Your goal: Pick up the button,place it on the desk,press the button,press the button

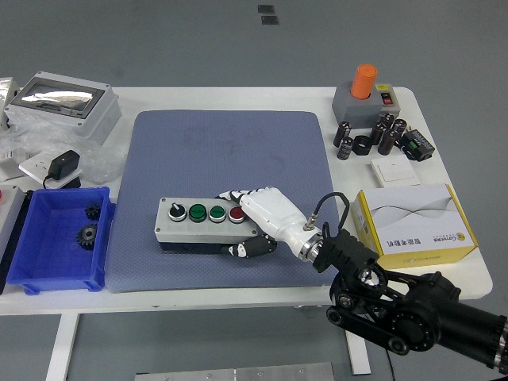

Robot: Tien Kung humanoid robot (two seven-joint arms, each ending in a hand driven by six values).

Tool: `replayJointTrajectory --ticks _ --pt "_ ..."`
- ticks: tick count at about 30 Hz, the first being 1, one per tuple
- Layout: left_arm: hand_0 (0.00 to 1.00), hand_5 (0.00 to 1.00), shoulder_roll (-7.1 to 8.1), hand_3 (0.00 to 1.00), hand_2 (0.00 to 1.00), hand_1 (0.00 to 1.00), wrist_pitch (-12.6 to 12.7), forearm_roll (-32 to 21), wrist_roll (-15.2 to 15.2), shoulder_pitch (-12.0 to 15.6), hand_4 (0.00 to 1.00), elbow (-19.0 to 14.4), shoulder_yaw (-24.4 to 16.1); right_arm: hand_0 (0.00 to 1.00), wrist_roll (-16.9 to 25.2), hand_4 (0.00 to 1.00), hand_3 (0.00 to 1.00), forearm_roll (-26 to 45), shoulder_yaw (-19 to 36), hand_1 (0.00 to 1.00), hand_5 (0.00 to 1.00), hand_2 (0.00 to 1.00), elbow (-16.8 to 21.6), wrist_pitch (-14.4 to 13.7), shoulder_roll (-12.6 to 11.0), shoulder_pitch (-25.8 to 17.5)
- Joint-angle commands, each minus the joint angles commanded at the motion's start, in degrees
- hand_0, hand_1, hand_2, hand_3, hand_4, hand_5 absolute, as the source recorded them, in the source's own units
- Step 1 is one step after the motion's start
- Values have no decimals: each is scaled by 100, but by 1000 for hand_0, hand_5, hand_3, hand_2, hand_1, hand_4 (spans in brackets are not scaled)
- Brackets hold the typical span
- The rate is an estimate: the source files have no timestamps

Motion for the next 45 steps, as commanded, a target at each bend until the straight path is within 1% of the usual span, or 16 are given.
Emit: replayJointTrajectory --ticks 8,15,19,21,22,27,28,33,34,39,40,45 --pt "845 945 -12 890 802 839 -16 40 -43 -14 998 14 -21 85 11 239 499 -36 -9 254 2 386 -258 -133 110 -8" --pt "845 946 -13 890 801 840 -16 34 -38 -9 998 11 -18 87 -12 248 499 -24 33 254 2 385 -356 -145 138 -35" --pt "844 948 -9 891 801 838 -15 26 -27 -7 998 6 -14 86 18 257 501 -41 91 252 2 385 -371 -88 135 -28" --pt "844 948 -8 891 801 838 -16 26 -25 -10 998 6 -14 86 28 257 501 -55 110 252 2 385 -372 -17 133 -20" --pt "844 956 -8 894 801 838 -17 25 -25 -11 998 6 -13 87 31 276 497 -61 115 252 2 388 -372 17 131 -16" --pt "844 956 -6 894 801 838 -19 28 -28 -17 998 8 -14 87 28 276 497 -43 128 252 2 388 -380 174 127 0" --pt "844 957 -5 894 801 838 -19 28 -28 -17 998 8 -14 213 23 515 643 -37 129 461 2 597 -381 197 127 1" --pt "844 957 -4 894 801 838 -22 39 -27 -13 998 6 -20 213 2 515 643 -33 145 461 2 597 -386 252 126 -3" --pt "843 956 -4 894 801 837 -22 38 -24 -12 998 5 -19 584 -2 587 708 -36 149 668 2 702 -386 257 125 -4" --pt "843 956 -3 894 801 837 -26 38 -15 -8 998 1 -21 584 -14 587 708 -71 176 668 2 702 -376 265 119 -12" --pt "843 956 -3 893 801 838 -27 37 -13 -8 998 0 -20 774 -15 608 788 -77 181 746 2 754 -374 266 118 -13" --pt "843 956 -2 893 801 838 -40 29 1 -6 998 -2 -17 774 -24 608 788 -92 165 746 2 754 -346 216 109 -17"
